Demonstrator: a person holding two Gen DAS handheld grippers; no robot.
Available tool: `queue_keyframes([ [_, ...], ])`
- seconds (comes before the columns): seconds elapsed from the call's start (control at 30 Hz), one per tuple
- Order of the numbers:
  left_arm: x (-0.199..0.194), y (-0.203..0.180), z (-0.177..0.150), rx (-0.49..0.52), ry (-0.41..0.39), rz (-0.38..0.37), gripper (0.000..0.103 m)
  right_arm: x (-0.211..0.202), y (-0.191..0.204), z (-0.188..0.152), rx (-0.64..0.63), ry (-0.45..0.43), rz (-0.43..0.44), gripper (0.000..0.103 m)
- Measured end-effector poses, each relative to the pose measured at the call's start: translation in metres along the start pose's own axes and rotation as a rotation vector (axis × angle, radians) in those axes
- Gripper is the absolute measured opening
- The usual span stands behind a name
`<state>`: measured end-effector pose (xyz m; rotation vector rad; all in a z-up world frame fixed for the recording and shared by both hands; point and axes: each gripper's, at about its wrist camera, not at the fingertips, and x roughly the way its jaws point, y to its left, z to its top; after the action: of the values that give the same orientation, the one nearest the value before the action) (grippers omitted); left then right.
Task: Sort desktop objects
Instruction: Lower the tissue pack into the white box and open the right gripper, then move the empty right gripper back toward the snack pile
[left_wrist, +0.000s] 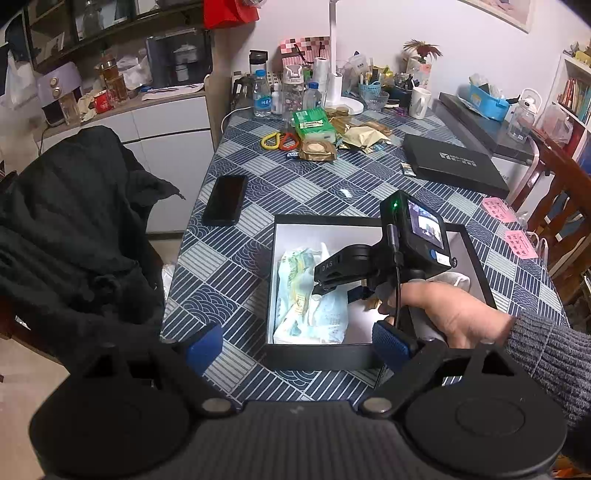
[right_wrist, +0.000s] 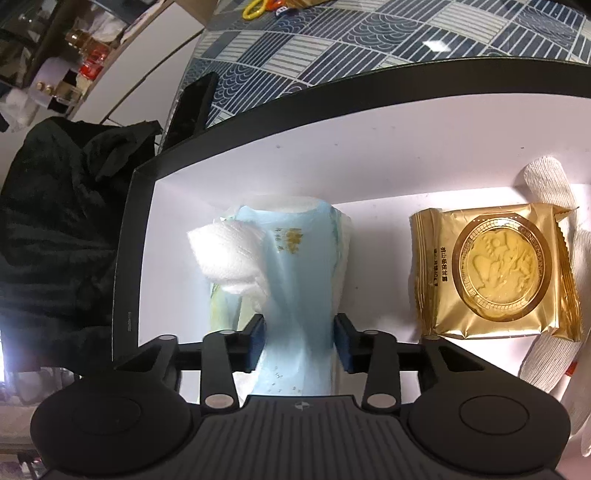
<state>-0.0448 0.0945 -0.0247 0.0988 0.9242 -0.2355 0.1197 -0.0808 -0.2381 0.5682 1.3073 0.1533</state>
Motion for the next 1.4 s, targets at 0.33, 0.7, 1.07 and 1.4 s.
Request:
queue_keyframes([
  [0.33, 0.002, 0.000, 0.004, 0.018, -0.005, -0.031, 0.103, -0.029, -0.003, -0.001, -0.035, -0.040, -0.023, 0.067],
  [0.7, 0.003, -0.010, 0.012, 0.076, -0.014, -0.087, 0.103, -0.089, -0.009, -0.011, -0.060, -0.104, -0.012, 0.070],
  [1.07, 0.007, -0.021, 0.027, 0.118, -0.031, -0.151, 0.103, -0.210, -0.026, 0.000, -0.027, -0.330, 0.036, 0.079],
  [1.4, 0.016, -0.024, 0.042, 0.117, -0.050, -0.174, 0.103, -0.260, -0.034, 0.048, -0.014, -0.501, 0.016, 0.088],
])
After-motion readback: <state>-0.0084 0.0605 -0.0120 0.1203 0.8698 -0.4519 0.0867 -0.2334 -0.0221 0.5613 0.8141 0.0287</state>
